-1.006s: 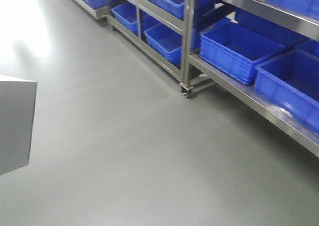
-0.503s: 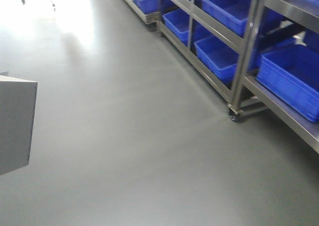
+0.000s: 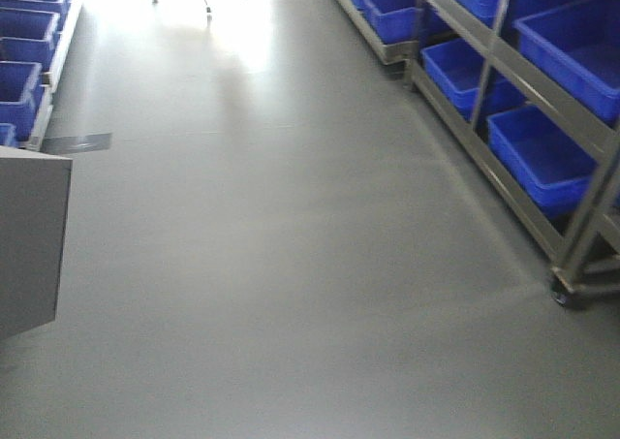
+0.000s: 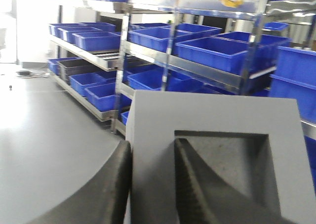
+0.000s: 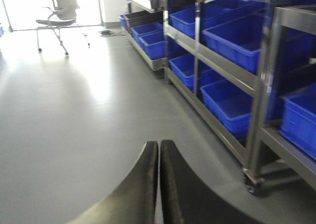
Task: Sort gray base to blue bin
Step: 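Drive down the aisle between blue-bin shelves carrying the block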
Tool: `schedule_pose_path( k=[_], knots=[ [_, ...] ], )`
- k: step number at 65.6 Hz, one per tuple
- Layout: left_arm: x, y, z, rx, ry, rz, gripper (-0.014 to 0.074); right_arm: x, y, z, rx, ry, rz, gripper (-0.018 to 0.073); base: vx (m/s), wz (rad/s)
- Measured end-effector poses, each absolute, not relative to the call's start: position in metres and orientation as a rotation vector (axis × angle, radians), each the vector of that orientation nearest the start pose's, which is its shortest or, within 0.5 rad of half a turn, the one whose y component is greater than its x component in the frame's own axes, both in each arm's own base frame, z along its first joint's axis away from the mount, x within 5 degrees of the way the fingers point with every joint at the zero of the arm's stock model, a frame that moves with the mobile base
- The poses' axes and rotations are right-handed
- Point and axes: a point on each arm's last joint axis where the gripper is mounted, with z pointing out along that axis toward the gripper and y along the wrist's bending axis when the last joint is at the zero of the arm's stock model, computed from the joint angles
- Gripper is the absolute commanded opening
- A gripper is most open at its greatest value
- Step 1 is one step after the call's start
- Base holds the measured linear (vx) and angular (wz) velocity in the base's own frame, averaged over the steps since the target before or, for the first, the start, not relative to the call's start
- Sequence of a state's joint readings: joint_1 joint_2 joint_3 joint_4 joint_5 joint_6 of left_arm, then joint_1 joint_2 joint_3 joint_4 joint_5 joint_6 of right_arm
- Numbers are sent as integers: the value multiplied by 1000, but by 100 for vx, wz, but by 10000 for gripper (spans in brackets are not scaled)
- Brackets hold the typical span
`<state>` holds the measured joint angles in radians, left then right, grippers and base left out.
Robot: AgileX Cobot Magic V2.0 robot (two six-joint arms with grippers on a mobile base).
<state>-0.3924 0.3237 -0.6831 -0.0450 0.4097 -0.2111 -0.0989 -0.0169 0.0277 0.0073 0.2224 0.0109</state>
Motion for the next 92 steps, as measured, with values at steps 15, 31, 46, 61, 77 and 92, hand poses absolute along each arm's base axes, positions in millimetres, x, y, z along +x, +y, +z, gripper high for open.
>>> schedule_pose_path(
  k=[15, 31, 46, 61, 77, 92],
  knots=[
    [48, -21, 381, 123, 1552, -525, -6, 55, -5, 185, 99, 1714, -59, -5, 33, 38],
    [47, -21, 381, 123, 1550, -526, -6, 55, -5, 185, 99, 1714, -59, -5, 36, 15],
    [47, -21, 381, 123, 1550, -526, -6, 55, -5, 185, 99, 1714, -59, -5, 41, 0],
    [47, -21, 381, 123, 1550, -526, -6, 55, -5, 185, 99, 1714, -59, -5, 42, -3],
    [47, -21, 381, 123, 1551, -525, -6, 55, -5, 185, 99, 1714, -59, -5, 44, 1],
    [47, -21, 381, 123, 1551, -525, -6, 55, -5, 185, 99, 1714, -59, -5, 46, 8]
  ],
)
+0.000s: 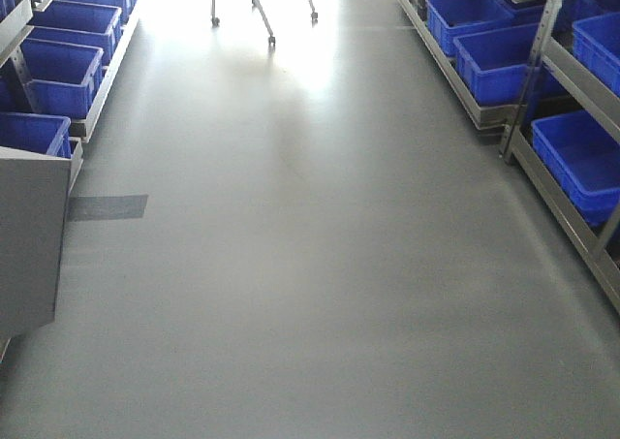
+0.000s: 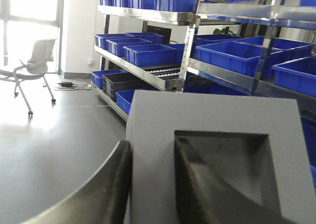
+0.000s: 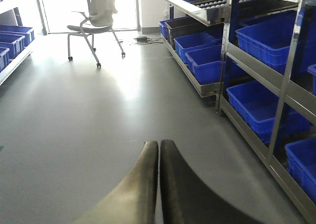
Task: Sort gray base to blue bin
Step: 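Drive down the aisle between blue-bin shelves carrying the block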
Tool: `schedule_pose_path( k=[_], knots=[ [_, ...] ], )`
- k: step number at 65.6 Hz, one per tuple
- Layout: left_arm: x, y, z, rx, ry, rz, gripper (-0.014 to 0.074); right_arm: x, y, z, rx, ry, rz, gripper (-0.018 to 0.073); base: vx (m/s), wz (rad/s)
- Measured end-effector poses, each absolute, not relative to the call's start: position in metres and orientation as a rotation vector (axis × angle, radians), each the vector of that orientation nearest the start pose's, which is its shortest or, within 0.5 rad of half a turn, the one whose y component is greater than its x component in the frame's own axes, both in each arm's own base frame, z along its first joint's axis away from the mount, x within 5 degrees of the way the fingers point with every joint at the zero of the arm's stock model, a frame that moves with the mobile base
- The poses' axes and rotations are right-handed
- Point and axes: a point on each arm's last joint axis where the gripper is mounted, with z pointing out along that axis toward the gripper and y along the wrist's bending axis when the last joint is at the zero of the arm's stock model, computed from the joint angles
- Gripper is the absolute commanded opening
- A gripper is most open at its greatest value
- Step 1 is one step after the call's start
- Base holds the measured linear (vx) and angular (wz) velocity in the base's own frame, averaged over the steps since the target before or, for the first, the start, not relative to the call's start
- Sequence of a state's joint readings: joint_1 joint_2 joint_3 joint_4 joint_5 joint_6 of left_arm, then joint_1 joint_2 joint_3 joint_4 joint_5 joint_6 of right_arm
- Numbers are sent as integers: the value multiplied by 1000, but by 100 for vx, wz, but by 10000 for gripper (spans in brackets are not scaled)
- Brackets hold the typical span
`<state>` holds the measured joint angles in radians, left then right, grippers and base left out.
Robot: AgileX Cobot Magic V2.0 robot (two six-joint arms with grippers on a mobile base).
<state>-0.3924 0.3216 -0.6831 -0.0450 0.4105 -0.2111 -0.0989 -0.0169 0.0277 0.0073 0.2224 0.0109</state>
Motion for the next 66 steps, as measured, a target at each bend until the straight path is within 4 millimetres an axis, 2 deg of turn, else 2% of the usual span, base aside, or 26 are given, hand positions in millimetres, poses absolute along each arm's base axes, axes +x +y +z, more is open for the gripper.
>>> schedule_pose_path(
  k=[66],
  knots=[
    [47, -21, 381, 123, 1551, -525, -6, 55, -5, 185, 99, 1714, -59, -5, 42, 9]
  ],
)
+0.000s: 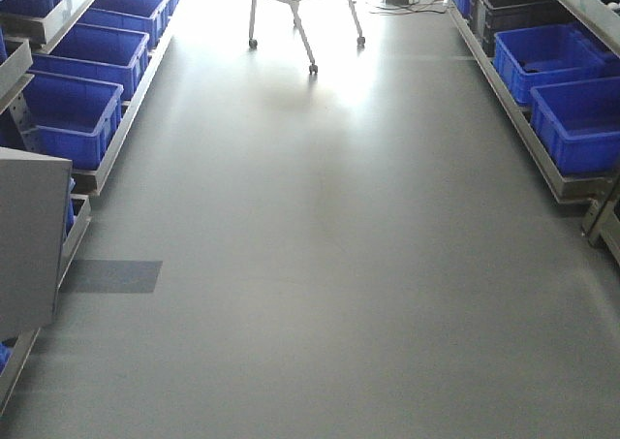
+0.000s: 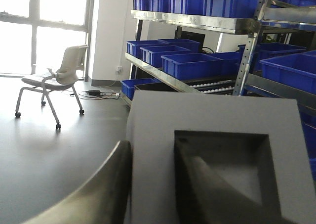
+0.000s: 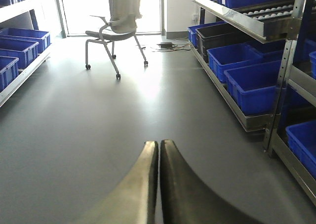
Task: Sort gray base to blue bin
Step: 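Drive down the aisle between blue-bin shelves carrying the block, then turn and approach the rack of open blue bins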
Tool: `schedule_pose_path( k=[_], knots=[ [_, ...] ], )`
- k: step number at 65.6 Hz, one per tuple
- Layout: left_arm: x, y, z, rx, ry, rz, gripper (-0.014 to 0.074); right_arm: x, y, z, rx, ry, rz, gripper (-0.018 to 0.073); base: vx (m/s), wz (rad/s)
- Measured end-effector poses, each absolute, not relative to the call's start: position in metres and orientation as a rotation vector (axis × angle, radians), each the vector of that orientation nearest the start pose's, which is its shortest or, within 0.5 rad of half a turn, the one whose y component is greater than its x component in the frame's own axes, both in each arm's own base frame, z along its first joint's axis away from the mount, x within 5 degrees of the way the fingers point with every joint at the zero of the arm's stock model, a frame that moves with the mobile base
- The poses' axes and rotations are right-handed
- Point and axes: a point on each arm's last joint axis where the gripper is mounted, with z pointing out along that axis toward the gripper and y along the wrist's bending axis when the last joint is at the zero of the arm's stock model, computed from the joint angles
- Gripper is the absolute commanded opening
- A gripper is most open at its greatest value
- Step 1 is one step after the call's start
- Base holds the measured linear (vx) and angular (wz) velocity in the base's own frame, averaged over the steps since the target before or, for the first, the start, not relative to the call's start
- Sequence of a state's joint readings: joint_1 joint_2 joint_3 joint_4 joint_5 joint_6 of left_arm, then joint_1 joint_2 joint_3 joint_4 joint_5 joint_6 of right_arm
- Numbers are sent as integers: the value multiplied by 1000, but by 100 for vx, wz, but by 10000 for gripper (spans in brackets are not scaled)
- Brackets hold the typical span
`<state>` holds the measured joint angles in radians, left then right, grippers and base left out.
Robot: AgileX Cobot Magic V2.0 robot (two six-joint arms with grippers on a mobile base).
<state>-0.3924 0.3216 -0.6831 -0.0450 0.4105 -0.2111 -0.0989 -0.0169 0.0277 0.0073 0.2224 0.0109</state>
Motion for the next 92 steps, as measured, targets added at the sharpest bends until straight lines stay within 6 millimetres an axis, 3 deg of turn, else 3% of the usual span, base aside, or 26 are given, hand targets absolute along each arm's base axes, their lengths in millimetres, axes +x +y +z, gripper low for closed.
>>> schedule_pose_path(
  k=[59, 92],
  knots=[
    [47, -21, 381, 123, 1552, -525, -6, 55, -5, 185, 99, 1714, -59, -5, 35, 10],
    [47, -21, 381, 123, 1552, -525, -6, 55, -5, 185, 99, 1714, -59, -5, 27, 69]
  ],
)
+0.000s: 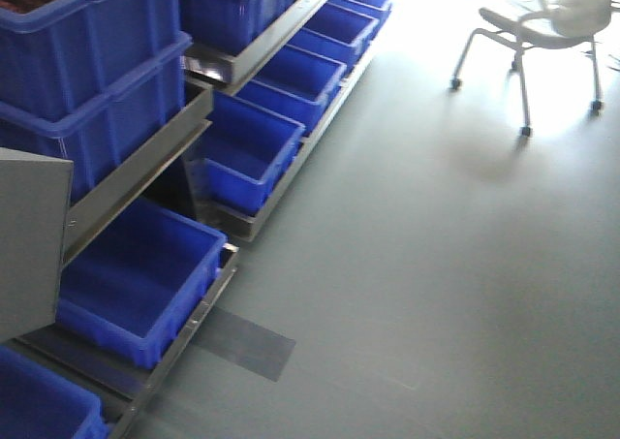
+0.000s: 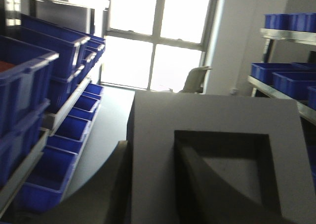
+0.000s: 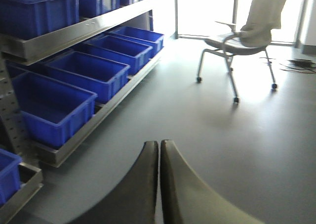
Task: Sort gray base to blue bin
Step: 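Turn and approach the rack of open blue bins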
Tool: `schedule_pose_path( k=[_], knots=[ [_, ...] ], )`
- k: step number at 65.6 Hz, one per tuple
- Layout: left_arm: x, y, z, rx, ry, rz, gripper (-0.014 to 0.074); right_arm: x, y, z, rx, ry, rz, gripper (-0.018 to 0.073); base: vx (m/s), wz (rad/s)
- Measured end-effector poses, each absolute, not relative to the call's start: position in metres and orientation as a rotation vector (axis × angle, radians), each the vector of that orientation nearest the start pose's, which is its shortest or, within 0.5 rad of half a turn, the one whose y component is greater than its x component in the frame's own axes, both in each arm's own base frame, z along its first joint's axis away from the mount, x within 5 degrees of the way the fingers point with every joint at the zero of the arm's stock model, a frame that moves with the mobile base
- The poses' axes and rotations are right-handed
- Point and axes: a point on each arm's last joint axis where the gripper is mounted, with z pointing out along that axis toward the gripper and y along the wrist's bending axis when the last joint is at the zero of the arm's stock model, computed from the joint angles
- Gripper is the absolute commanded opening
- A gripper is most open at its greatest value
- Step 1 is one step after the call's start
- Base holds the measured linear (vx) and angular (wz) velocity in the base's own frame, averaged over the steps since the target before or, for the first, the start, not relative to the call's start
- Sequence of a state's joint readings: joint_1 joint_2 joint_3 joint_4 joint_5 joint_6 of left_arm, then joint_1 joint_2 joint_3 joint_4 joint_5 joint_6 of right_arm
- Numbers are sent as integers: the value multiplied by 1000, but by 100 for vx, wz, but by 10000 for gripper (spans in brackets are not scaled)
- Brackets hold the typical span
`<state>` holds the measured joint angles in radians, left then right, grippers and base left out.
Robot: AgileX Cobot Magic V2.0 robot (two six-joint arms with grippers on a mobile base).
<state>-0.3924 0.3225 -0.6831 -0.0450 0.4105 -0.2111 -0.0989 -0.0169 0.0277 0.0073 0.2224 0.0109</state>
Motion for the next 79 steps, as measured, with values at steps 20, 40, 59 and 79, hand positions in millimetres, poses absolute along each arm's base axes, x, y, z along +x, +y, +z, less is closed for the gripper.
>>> schedule_pose_path(
  k=[20, 40, 59, 79],
  knots=[
    [47, -21, 381, 123, 1552, -525, -6, 55, -5, 185, 99, 1714, -59, -5, 21, 82],
    [47, -21, 381, 123, 1552, -525, -6, 55, -5, 185, 99, 1714, -59, -5, 18, 74],
    [47, -21, 381, 123, 1552, -525, -6, 55, -5, 185, 99, 1714, -59, -5, 15, 72],
    [47, -21, 381, 123, 1552, -525, -6, 55, -5, 185, 99, 1714, -59, -5, 13, 72]
  ],
)
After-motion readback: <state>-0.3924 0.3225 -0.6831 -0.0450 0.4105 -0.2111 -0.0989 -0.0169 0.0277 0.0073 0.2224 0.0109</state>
